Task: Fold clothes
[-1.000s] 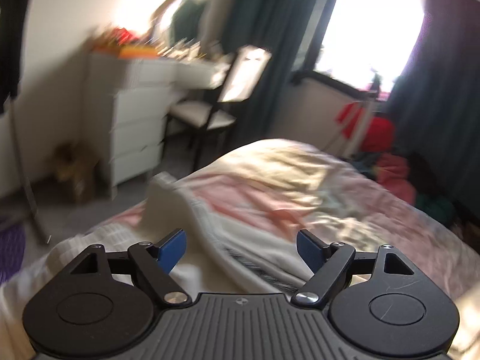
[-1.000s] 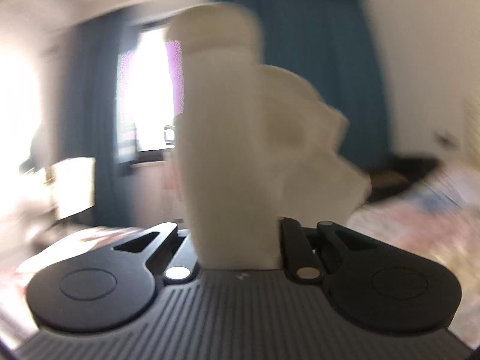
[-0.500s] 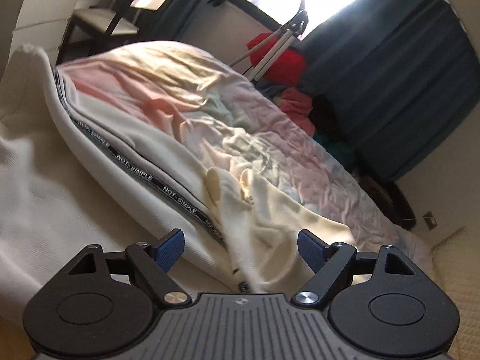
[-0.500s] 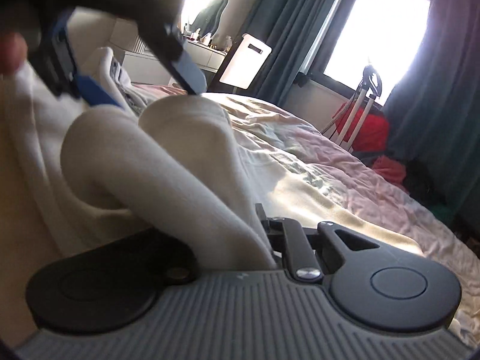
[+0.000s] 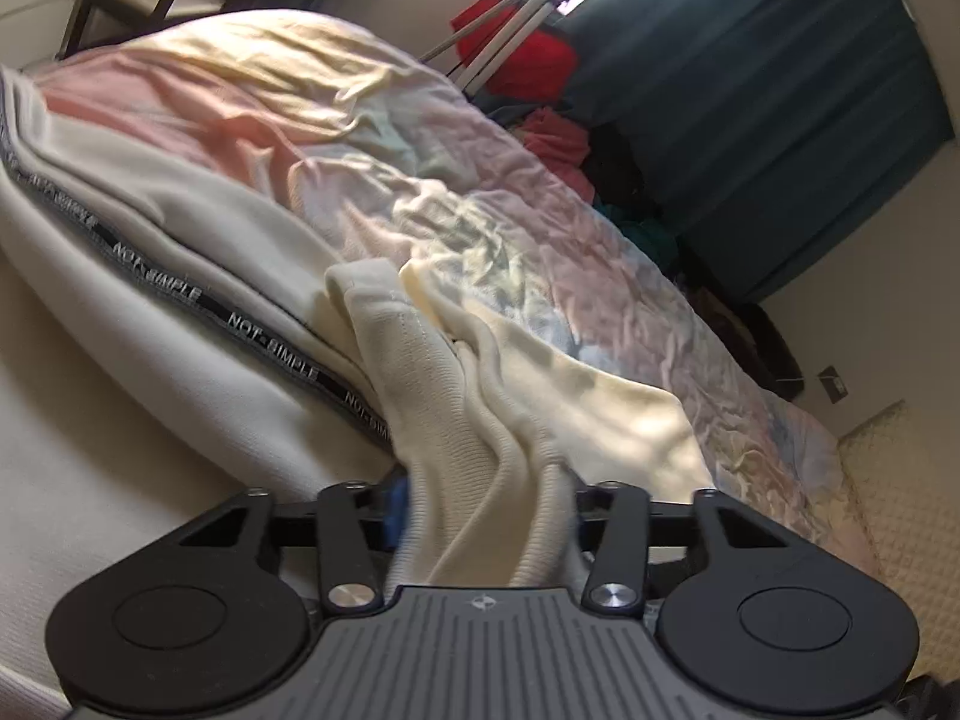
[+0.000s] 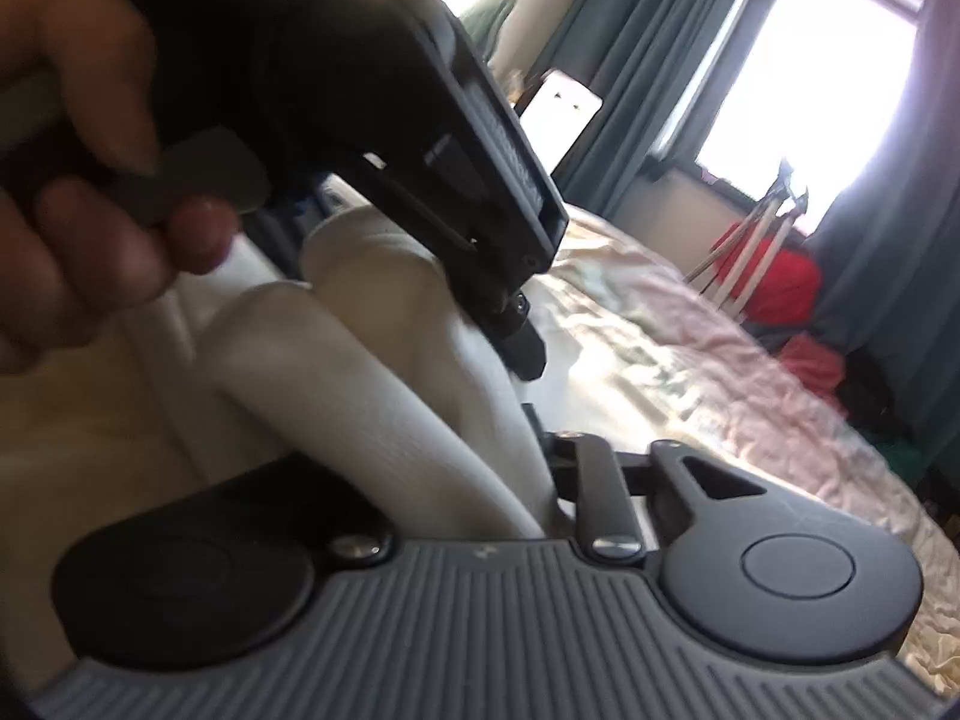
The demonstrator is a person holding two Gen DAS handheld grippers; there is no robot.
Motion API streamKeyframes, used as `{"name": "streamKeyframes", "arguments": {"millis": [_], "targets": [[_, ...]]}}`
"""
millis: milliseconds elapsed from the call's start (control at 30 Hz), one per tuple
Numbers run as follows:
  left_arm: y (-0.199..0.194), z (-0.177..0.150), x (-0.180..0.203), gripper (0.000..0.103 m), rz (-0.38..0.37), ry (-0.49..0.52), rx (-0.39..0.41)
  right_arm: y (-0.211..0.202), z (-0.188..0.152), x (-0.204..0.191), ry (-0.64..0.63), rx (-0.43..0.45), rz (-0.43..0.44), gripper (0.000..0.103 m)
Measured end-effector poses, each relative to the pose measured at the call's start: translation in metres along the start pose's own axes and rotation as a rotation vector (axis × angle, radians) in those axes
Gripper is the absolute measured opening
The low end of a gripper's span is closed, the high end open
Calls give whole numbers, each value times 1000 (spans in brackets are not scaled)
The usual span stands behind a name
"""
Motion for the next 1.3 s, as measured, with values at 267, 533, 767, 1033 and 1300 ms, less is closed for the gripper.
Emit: {"name": "streamKeyframes", "arguments": {"millis": [267,533,767,1033,1300], "targets": [[-11,2,5,26,28,23,48,-56,1,57,304,38,198,65],[-46,-9,12,22,60,30,68,-59,-28,120,639,66,135,65],[-36,-22,15,26,227,153,39,-19,-62,132,723,-123,-52,65],[-41,-22,10,46,234,134,47,0,-86,115,725,-263,-69,67],[-116,-11,-14,93,286,-71,183,-14,-84,113,747,-255,-67,64]]}}
Point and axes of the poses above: each gripper's, at about its wrist camera, not at the fingertips, and y roughly the way its jaws point, x to its right, z to its top, the point moved 3 cm from there along y, roughly the way its jaws point, and after that the axes turned 7 degrees about -y, right-handed, at the moved point
